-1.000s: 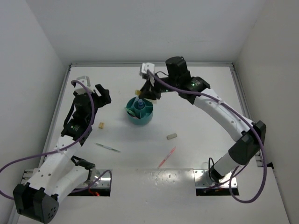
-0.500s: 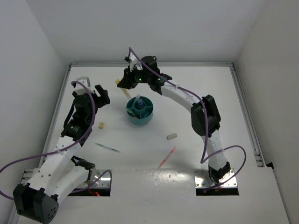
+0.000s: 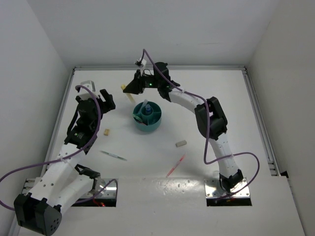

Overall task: Sort the stationery into containers
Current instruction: Move the storage box to the center of the board, then place the pen in the storage box, then pick up the stationery from the center of the board, then place the stationery in the storage box.

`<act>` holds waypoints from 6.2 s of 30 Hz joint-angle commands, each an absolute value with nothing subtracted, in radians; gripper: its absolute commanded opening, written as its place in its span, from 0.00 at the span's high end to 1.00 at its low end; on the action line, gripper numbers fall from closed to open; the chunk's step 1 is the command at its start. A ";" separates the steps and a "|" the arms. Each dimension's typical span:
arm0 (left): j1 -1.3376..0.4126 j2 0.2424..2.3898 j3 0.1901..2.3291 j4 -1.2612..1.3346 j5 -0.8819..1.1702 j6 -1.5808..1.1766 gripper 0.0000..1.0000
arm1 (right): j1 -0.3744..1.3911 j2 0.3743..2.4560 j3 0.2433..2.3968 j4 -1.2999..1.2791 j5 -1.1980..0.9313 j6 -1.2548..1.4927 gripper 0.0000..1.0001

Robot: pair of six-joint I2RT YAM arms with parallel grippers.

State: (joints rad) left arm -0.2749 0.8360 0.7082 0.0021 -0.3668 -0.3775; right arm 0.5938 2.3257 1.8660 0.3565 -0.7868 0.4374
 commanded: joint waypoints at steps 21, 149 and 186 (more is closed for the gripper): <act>-0.267 0.856 0.718 0.031 -0.354 -0.365 0.21 | 0.508 2.447 1.704 0.943 -1.121 0.607 1.00; -0.028 0.857 0.695 -0.242 -0.242 -0.811 0.42 | 0.485 1.781 0.946 -0.632 -0.506 -1.218 0.58; -0.028 0.867 0.695 -0.242 -0.242 -0.811 0.42 | 0.541 1.933 1.629 -0.543 -0.433 -0.155 1.00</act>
